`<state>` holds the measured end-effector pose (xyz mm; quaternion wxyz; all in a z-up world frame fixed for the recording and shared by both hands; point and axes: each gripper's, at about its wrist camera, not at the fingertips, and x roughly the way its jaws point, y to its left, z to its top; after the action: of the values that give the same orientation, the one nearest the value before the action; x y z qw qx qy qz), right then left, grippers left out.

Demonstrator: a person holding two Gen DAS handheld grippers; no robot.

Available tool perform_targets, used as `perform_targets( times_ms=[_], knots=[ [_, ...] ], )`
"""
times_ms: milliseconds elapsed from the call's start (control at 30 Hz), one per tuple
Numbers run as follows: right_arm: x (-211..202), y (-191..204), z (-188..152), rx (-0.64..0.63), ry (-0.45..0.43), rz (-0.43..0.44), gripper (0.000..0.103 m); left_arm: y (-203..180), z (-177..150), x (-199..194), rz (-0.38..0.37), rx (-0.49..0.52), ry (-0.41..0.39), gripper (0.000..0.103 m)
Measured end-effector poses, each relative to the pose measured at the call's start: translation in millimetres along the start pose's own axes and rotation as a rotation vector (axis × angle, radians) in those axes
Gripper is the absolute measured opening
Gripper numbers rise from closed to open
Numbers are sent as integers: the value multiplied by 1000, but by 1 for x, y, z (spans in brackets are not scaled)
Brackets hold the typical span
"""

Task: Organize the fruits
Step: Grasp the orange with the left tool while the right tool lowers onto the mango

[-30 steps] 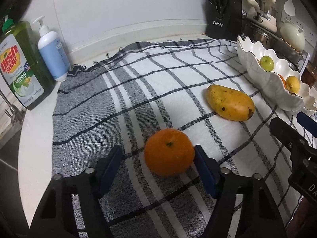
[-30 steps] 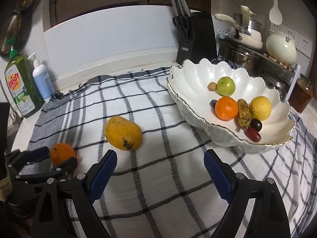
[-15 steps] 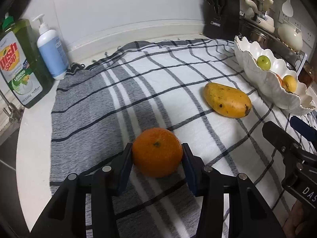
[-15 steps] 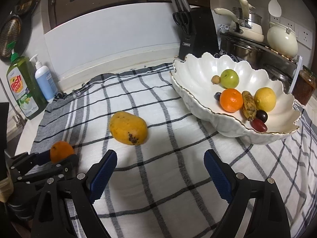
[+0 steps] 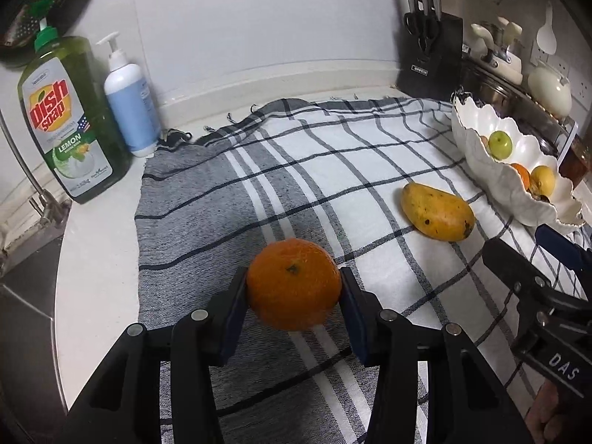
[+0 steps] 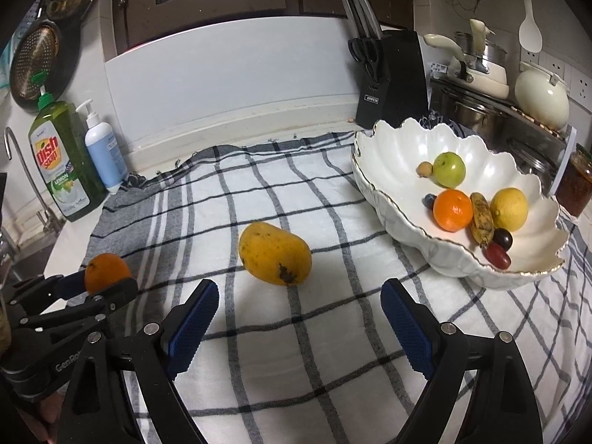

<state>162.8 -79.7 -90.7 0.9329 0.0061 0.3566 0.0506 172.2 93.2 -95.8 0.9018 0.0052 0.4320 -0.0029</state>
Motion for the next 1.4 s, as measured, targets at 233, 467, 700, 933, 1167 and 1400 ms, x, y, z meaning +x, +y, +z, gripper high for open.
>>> perform_targets(
  times_ms=[233,467,700,933,1167,1400],
  knots=[
    [1,4,4,-12,-7,11,90,3,1,1,-5,-21,-7,47],
    [7,9,10,-46,-7,5,90,10,3,5,6,-45,-7,47],
    [15,16,16,-77,-7,9,90,15,8,9,12,-56,-14,47],
    [35,13,24,-76,19,8,90,17,16,17,13,-78,-18,47],
    [61,11,25,-70,80,43,90,16,19,24,6,-86,-7,47],
    [83,19,21,-89,124,58,76,20,21,27,15,-93,-3,47]
  ],
)
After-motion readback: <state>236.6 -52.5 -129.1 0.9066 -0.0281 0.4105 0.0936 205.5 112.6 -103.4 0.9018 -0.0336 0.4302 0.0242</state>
